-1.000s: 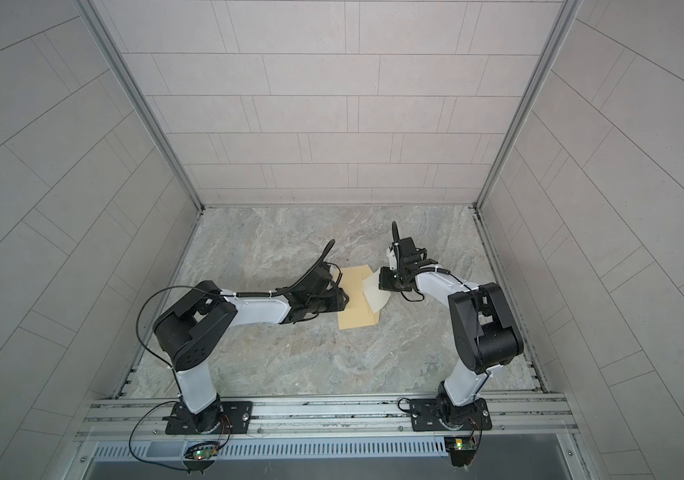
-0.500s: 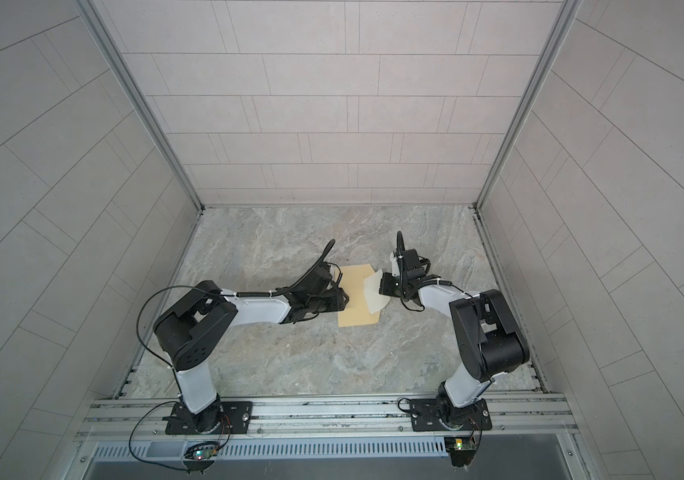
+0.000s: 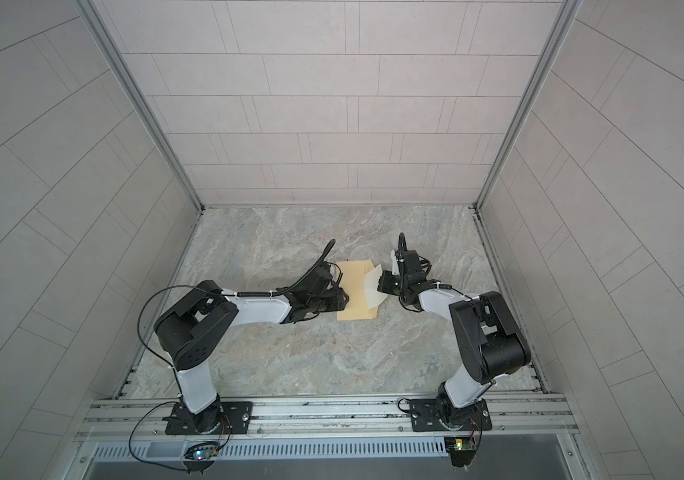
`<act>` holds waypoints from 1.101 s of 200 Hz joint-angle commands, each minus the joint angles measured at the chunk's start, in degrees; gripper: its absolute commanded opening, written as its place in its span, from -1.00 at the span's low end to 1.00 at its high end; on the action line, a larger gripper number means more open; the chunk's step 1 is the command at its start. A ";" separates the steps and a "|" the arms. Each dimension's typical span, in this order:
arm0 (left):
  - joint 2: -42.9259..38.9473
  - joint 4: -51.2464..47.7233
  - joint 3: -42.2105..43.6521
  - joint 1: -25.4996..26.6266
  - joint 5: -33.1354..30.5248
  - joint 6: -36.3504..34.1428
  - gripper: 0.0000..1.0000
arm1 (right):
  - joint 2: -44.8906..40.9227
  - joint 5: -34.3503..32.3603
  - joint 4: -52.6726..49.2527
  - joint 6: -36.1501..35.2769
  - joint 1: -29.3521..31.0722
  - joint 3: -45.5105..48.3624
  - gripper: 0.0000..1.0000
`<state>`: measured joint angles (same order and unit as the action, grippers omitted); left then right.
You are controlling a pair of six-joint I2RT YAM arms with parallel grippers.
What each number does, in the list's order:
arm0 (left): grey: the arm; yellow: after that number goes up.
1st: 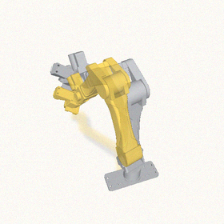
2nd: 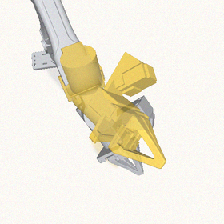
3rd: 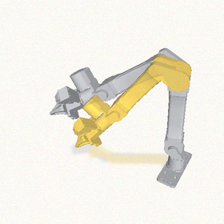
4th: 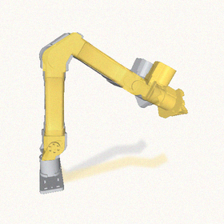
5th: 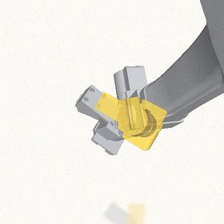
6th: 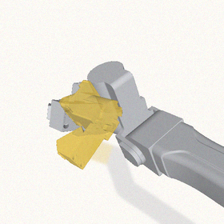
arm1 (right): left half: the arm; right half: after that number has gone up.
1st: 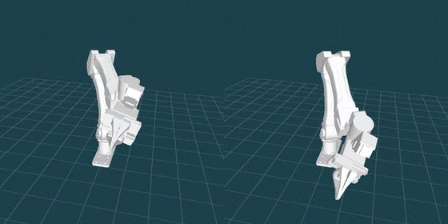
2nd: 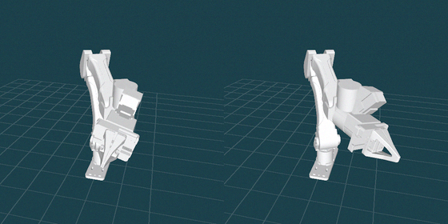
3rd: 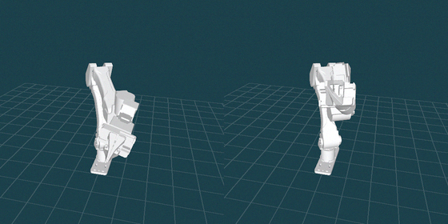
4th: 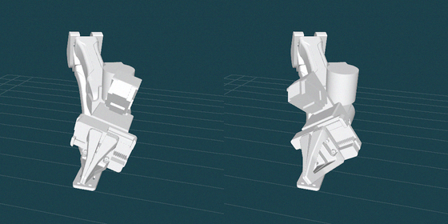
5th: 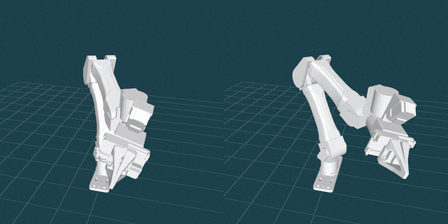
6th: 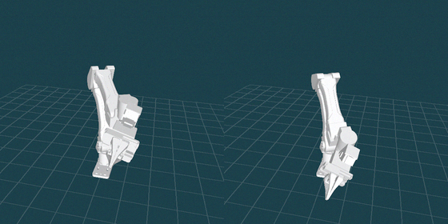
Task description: Place the letter into the envelope and seal it
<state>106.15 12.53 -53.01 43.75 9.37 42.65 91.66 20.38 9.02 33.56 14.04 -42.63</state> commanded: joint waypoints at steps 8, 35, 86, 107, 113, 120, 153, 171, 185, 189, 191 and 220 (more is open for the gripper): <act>1.80 -1.04 -0.42 -0.38 0.39 0.19 0.08 | 1.22 -0.68 1.95 1.82 0.64 0.56 -1.00; 1.98 -0.85 -0.42 -0.33 0.55 0.52 0.07 | 1.85 -1.21 1.97 2.37 0.90 0.62 -1.00; 2.26 -0.57 -0.60 -0.33 0.65 0.63 0.07 | 2.99 -1.57 2.39 2.83 1.66 0.80 -1.00; 2.40 -0.50 -0.69 -0.31 0.71 0.80 0.07 | 3.64 -1.66 2.89 3.19 2.17 0.71 -1.00; 2.40 -0.47 -0.74 -0.33 0.72 0.84 0.07 | 3.83 -1.71 2.96 3.35 2.29 0.66 -1.00; 2.35 -0.49 -0.73 -0.39 0.85 0.88 0.07 | 4.03 -1.83 3.11 3.51 2.39 0.63 -1.00; 2.57 -0.41 -0.78 -0.35 0.80 0.95 0.07 | 5.09 -1.92 3.47 3.71 3.06 0.28 -1.00; 2.59 -0.35 -0.86 -0.35 0.81 0.94 0.07 | 5.70 -1.92 3.53 3.86 3.44 0.01 -1.00; 2.66 -0.31 -0.87 -0.33 0.90 0.94 0.07 | 6.14 -2.01 3.69 3.88 3.70 -0.15 -1.00; 2.65 -0.27 -0.96 -0.41 0.91 0.95 0.07 | 6.26 -2.01 3.70 3.88 3.79 -0.15 -1.00; 2.66 -0.31 -1.00 -0.35 0.91 1.01 0.07 | 6.32 -2.01 3.72 3.88 3.84 -0.21 -1.00; 2.91 -0.23 -1.04 -0.33 0.94 1.11 0.07 | 7.33 -2.01 3.96 4.02 4.58 -0.68 -1.00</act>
<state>107.02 13.96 -53.39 43.51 10.15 43.48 97.69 19.03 12.86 36.75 17.78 -42.63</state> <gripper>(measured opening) 0.534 0.047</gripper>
